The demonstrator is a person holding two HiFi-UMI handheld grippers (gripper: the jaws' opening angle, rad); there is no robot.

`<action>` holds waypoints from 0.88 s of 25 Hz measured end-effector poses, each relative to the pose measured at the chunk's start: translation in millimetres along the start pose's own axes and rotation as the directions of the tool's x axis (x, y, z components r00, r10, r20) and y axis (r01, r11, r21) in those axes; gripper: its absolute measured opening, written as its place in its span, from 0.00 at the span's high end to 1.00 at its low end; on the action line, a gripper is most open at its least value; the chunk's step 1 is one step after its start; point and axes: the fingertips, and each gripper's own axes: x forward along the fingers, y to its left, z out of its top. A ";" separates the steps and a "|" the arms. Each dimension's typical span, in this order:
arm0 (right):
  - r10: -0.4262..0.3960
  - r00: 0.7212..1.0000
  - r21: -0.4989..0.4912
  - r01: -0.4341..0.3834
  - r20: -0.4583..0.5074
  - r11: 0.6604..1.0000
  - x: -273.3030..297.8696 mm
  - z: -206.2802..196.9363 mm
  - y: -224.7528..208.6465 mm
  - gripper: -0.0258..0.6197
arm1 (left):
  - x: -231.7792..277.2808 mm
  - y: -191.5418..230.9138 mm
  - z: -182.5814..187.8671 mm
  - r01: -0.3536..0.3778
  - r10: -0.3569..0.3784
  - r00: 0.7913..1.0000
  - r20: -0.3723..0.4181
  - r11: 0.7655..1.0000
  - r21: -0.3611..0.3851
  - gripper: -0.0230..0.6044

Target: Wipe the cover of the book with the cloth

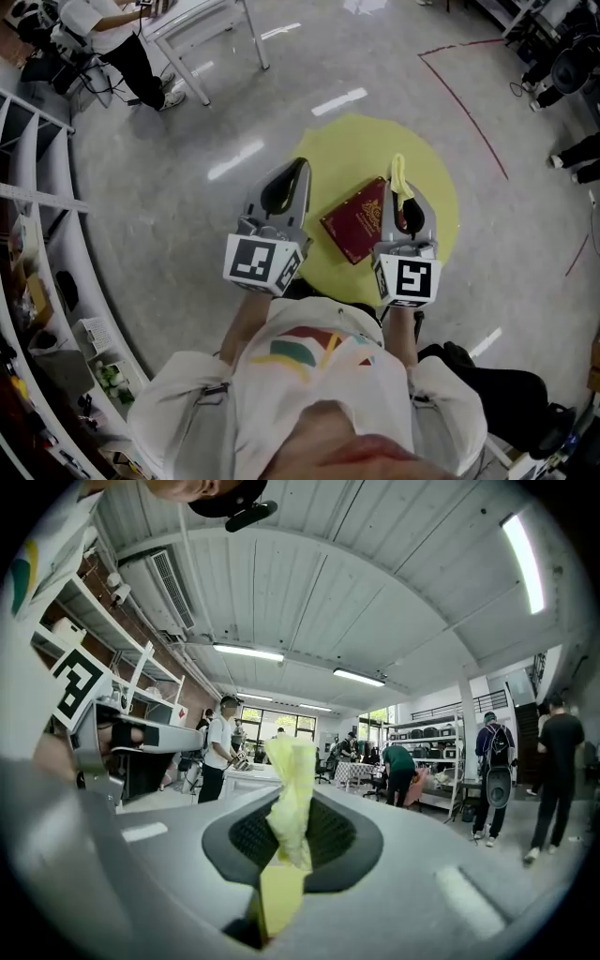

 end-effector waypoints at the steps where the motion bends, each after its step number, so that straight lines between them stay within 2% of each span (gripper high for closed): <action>1: -0.007 1.000 -0.002 0.007 0.003 1.000 4.3 1.6 -0.3 0.91 | 6.8 1.1 0.3 0.012 -0.012 1.000 0.000 1.000 -0.003 0.94; 11: -0.088 0.996 -0.035 0.088 0.001 0.996 11.6 8.1 -5.2 0.91 | 48.1 -5.5 3.5 0.141 -0.141 0.990 -0.004 0.990 -0.008 0.94; 15: -0.106 0.994 -0.038 0.106 0.000 0.994 15.2 9.6 -4.7 0.91 | 53.6 -7.6 -0.3 0.174 -0.174 0.984 -0.032 0.985 0.000 0.94; 22: -0.150 0.989 -0.046 0.149 0.000 0.988 13.4 13.8 -4.2 0.91 | 60.7 -13.5 -18.9 0.247 -0.248 0.963 -0.107 0.969 -0.028 0.93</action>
